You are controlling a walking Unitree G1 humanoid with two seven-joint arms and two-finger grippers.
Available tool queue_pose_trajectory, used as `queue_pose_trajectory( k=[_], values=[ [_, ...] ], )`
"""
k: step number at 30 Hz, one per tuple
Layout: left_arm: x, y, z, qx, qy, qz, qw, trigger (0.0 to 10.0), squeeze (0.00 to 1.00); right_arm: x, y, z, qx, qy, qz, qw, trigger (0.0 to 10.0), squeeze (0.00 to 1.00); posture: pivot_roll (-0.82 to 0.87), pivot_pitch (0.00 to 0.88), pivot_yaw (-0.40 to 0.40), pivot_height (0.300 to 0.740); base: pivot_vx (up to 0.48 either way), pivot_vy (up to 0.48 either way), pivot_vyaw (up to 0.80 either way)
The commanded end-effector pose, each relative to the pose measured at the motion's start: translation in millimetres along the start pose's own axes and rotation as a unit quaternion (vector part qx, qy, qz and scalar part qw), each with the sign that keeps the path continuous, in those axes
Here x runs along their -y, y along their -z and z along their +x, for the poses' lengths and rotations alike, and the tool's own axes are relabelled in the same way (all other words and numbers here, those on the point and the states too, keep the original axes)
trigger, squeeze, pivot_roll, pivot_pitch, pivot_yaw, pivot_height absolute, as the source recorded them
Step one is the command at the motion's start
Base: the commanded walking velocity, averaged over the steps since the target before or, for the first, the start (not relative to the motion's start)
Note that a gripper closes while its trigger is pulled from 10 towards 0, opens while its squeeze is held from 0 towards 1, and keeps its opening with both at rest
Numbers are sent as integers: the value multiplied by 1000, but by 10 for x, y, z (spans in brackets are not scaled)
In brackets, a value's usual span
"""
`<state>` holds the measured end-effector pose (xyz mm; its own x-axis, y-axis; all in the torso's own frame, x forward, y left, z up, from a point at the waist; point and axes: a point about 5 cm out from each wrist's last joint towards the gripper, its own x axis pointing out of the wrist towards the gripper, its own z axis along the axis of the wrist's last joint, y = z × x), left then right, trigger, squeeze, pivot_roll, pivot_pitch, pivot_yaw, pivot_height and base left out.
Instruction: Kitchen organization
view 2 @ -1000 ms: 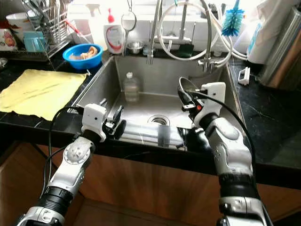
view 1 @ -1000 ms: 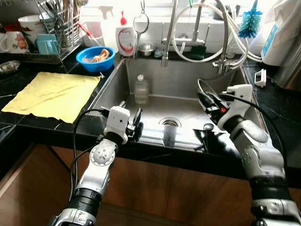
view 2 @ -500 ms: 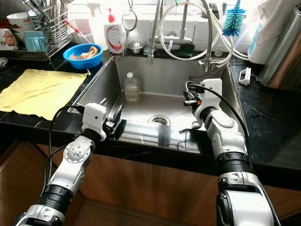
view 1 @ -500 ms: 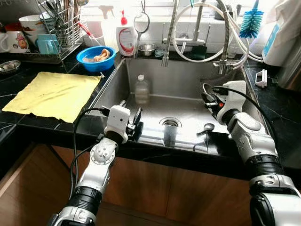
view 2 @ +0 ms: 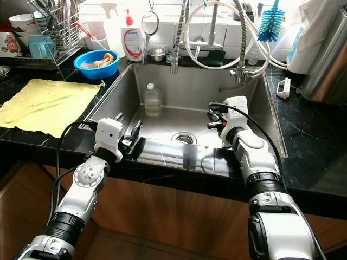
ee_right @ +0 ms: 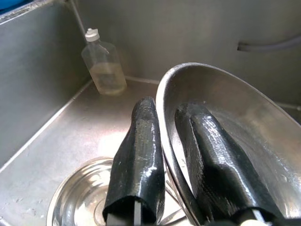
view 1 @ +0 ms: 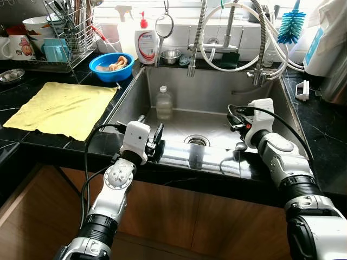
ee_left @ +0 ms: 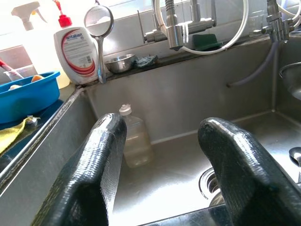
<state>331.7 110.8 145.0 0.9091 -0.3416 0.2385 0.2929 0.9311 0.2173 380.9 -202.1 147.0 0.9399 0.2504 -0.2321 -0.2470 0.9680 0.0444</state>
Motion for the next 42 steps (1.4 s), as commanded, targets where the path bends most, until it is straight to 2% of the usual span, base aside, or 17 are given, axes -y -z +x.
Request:
queue_pose_trajectory(
  k=[1,2,3,17,18,20,24,26,28,29,32,33,37,39,40,42],
  values=[
    [-19,-4,1,1,-2,4,1000,10000,0,-12,-141,23,21,-3,-12,1000,10000,478,-45,0,28,740,0,0,0],
    [-19,-4,0,1,-2,4,1000,10000,0,-11,-139,24,20,-3,-12,1000,10000,478,-45,0,28,740,0,0,0],
    [-21,-5,0,2,-3,4,1000,10000,0,-11,-131,25,19,-4,-9,1000,10000,1000,-45,0,27,740,0,0,0],
    [-26,-2,-2,0,-3,5,1000,10000,0,-31,-95,43,16,0,-18,1000,10000,1000,-40,0,24,740,0,0,0],
    [-26,-2,-2,0,-3,5,1000,10000,0,-20,-103,40,17,6,-25,1000,10000,0,-40,0,22,740,0,0,0],
    [-28,-5,-2,0,-4,6,1000,10000,0,35,-176,16,32,33,-40,998,10000,0,-41,0,23,740,0,0,0],
    [-29,-2,-4,-3,-3,11,1000,10000,0,88,-300,-28,67,58,-15,996,10000,0,-38,0,21,740,0,0,0],
    [-34,-8,-6,-1,-5,9,1000,10000,0,106,-422,-90,104,80,-18,991,10000,0,-46,0,26,740,0,0,0],
    [-34,-22,-1,2,-6,9,1000,10000,0,51,-557,-196,147,92,-60,983,10000,0,-50,0,25,740,0,0,0],
    [-34,-22,-1,2,-6,9,1000,10000,0,51,-557,-196,147,92,-60,983,10000,0,-50,0,25,740,0,0,0],
    [-37,-55,24,8,-9,7,1000,10000,0,-94,-671,-402,214,106,-58,969,10000,0,-52,0,25,740,0,0,0],
    [-34,-73,39,12,-9,9,1000,10000,0,-134,-677,-533,241,140,-70,958,10000,0,-58,0,26,740,0,0,0],
    [-34,-87,45,14,-9,8,1000,10000,0,-166,-648,-612,250,162,-72,952,10000,0,-68,0,29,740,0,0,0],
    [-36,-114,59,20,-10,9,1000,10000,0,-252,-552,-773,256,179,-79,947,10000,0,-74,0,33,740,0,0,0],
    [-36,-114,59,20,-10,9,1000,10000,0,-252,-552,-773,256,179,-79,947,10000,0,-74,0,33,740,0,0,0],
    [-39,-130,69,24,-12,10,1000,10000,0,-306,-388,-952,258,190,-97,942,10000,0,-84,0,39,740,0,0,0]
  ],
)
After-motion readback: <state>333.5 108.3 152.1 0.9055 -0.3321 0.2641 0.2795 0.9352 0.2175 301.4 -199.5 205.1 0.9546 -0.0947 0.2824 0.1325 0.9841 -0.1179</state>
